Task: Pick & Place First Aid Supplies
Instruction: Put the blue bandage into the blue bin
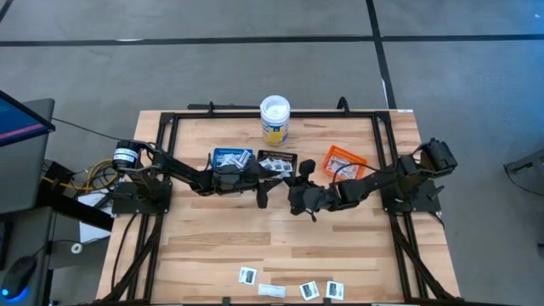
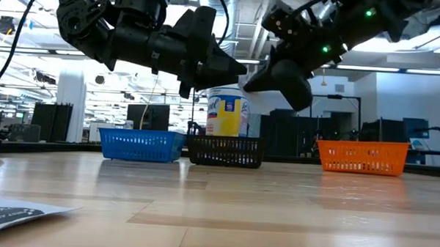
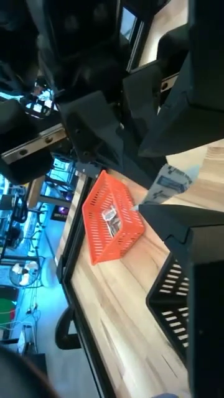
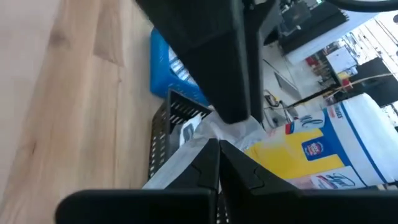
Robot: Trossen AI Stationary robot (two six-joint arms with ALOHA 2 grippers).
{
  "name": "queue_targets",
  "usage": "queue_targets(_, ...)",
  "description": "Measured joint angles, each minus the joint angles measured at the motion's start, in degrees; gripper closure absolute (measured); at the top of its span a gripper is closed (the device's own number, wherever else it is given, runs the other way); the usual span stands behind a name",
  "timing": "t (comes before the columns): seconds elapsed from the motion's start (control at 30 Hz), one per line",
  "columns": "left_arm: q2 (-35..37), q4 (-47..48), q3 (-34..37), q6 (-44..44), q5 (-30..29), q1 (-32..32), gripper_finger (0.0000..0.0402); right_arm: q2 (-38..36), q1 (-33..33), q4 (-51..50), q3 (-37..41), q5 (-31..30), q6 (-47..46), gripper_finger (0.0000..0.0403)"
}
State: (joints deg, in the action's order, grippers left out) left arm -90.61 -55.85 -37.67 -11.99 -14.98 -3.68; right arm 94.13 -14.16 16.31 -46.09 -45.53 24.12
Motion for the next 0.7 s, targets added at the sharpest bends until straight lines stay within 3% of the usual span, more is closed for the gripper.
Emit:
queue_targets(0.43,0.0,0.2,0.0,0.1,-3.0,0.0,0.0271,0.0,0.2,0.1,-0.4,0.8,-0.2,0.0402)
queue_targets(0.7,0.0,0.5,0.0,-0.5,-3.9,0.0,0.0300,0.0,-1.1,1.1,-0.4,-0.3,1.6,0.0402)
